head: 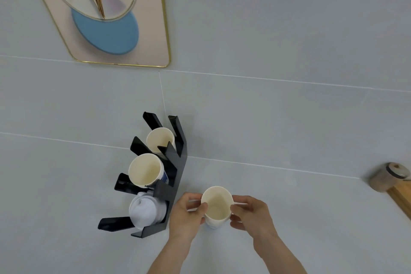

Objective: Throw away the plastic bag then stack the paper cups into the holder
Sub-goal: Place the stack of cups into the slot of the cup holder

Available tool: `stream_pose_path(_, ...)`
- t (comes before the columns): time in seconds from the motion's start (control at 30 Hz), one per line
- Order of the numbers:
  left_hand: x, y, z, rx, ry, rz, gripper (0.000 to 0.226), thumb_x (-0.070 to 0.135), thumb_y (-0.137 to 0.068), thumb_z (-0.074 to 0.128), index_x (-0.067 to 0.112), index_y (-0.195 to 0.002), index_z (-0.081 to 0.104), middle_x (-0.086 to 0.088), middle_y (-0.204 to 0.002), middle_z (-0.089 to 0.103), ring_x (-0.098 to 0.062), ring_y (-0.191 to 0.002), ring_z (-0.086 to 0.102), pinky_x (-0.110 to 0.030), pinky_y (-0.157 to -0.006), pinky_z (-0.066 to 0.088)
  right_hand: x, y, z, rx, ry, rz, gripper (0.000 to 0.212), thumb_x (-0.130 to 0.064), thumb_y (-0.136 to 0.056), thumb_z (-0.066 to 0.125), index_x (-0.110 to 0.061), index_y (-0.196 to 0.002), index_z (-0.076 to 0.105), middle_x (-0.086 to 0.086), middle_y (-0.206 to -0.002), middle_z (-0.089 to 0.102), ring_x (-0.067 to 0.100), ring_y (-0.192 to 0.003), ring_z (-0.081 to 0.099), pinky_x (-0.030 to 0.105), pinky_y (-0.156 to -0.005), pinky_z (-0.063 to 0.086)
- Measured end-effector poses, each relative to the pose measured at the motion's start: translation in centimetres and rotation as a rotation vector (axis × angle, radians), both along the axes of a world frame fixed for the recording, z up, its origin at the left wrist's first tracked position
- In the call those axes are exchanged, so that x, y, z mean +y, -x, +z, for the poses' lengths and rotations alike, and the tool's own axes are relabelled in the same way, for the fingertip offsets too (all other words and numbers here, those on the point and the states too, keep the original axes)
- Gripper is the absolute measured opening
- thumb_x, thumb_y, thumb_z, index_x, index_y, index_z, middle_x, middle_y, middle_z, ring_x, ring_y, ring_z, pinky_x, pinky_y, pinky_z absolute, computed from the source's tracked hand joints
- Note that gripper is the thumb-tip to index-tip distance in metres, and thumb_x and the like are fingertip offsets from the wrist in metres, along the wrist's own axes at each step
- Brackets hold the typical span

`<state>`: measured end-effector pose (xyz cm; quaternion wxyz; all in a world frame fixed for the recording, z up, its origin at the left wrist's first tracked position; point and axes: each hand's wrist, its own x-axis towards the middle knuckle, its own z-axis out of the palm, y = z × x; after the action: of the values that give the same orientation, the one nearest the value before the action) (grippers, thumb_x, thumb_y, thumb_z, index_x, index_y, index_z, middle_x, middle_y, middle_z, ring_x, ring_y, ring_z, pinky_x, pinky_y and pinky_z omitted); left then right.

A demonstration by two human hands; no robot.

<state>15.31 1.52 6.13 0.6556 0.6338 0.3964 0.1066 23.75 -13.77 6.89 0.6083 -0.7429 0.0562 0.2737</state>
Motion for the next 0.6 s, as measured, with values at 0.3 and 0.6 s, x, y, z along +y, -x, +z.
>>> stream_pose_path(0.3, 2.5, -3.3, 9.1, -0.200, -0.020, -0.075, 0.012, 0.015, -0.086, 0.071, 0.023, -0.095, 0.075, -0.009, -0.093, 0.078, -0.021, -0.082, 0.074, -0.038, -0.079, 0.064, 1.8, -2.9, 10.1, -0.241, -0.043, -0.074, 0.017, -0.007, -0.084, 0.070, -0.017, -0.096, 0.079, 0.017, -0.089, 0.079, 0.033, -0.076, 0.076, 0.036, -0.071, 0.065)
stream_pose_path(0.6, 10.7, -5.1, 23.4, -0.392, -0.073, -0.072, 0.023, 0.010, -0.091, 0.060, 0.016, -0.108, 0.074, -0.013, -0.101, 0.077, -0.022, -0.079, 0.073, -0.038, -0.082, 0.063, 9.6, -4.5, 24.4, -0.421, -0.172, 0.006, 0.006, -0.015, -0.088, 0.075, -0.016, -0.094, 0.075, 0.015, -0.090, 0.072, 0.025, -0.064, 0.070, 0.039, -0.074, 0.067)
